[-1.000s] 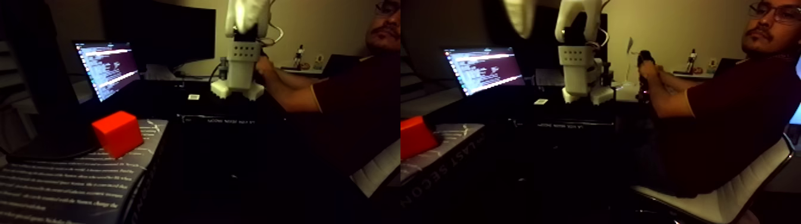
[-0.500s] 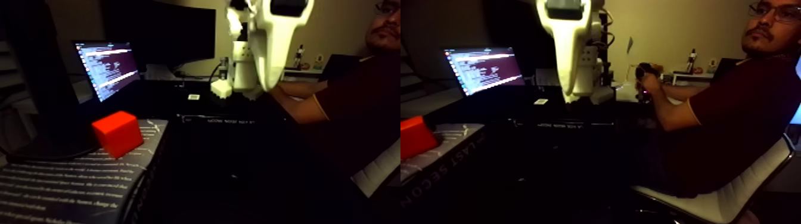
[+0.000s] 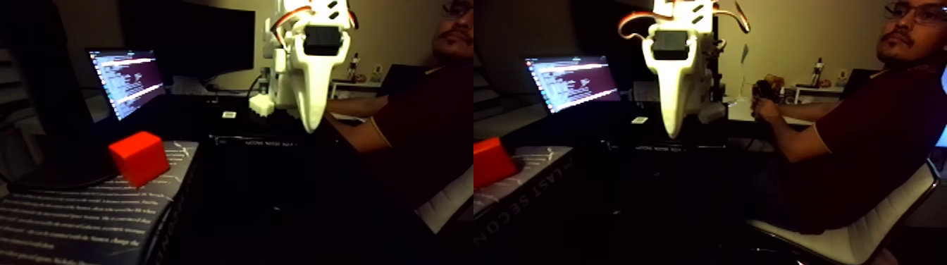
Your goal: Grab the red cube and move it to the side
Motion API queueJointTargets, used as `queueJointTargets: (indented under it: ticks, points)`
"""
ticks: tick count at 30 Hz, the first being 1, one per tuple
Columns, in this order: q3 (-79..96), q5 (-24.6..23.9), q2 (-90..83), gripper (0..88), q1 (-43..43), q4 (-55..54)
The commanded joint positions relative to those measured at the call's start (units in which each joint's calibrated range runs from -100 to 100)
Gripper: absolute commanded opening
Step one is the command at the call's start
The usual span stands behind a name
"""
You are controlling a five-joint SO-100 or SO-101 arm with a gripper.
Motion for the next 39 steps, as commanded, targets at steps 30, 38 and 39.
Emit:
queueJointTargets:
  ticks: [30,38,39]
  points:
    - [0.09,0.24,-1.94,0.6,0.46,1.84]
    - [0.09,0.24,-1.94,0.6,0.46,1.84]
    - [0.09,0.24,-1.94,0.6,0.46,1.84]
